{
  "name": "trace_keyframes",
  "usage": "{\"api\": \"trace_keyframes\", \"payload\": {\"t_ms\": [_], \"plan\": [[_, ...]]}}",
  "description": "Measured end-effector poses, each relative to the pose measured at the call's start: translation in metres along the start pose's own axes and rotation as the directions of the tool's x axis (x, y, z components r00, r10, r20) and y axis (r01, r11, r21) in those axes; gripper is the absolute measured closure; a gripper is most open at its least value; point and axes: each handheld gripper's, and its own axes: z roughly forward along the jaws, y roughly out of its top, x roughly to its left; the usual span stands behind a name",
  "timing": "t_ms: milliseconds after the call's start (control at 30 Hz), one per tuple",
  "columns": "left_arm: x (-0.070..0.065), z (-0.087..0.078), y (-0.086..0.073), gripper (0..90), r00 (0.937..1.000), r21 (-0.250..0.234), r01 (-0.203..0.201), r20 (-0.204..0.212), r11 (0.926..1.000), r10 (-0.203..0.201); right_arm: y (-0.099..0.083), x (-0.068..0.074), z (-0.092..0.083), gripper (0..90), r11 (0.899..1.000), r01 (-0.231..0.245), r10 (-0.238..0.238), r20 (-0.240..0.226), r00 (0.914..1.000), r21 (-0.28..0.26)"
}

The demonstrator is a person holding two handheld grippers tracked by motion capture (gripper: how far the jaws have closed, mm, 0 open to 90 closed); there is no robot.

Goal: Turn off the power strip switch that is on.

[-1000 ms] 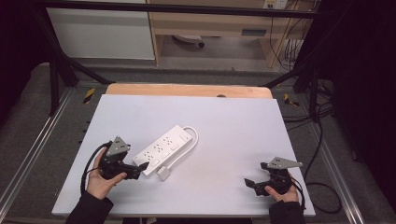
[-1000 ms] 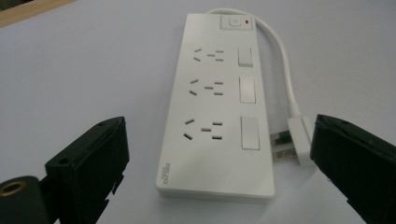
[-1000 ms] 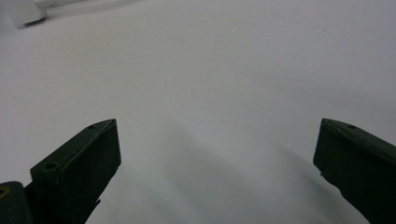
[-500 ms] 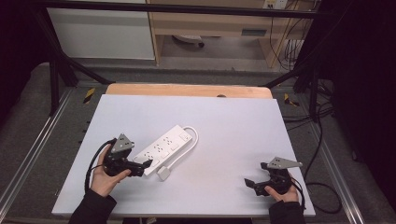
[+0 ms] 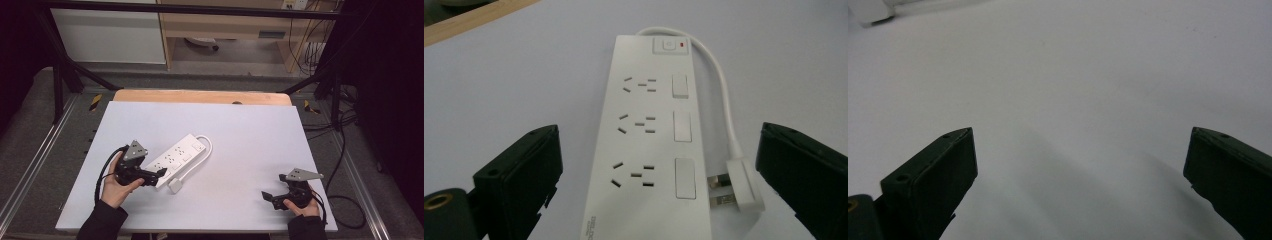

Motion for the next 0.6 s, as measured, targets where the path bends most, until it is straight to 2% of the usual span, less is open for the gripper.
{"api": "trace_keyframes", "payload": {"t_ms": [600], "plan": [[-0.007,0.012,0.014,4.7,0.9998,0.002,-0.017,0.008,0.9999,0.017,0.000,0.000,0.000,1.3,1.000,0.001,-0.001,0.000,1.0000,0.000]]}}
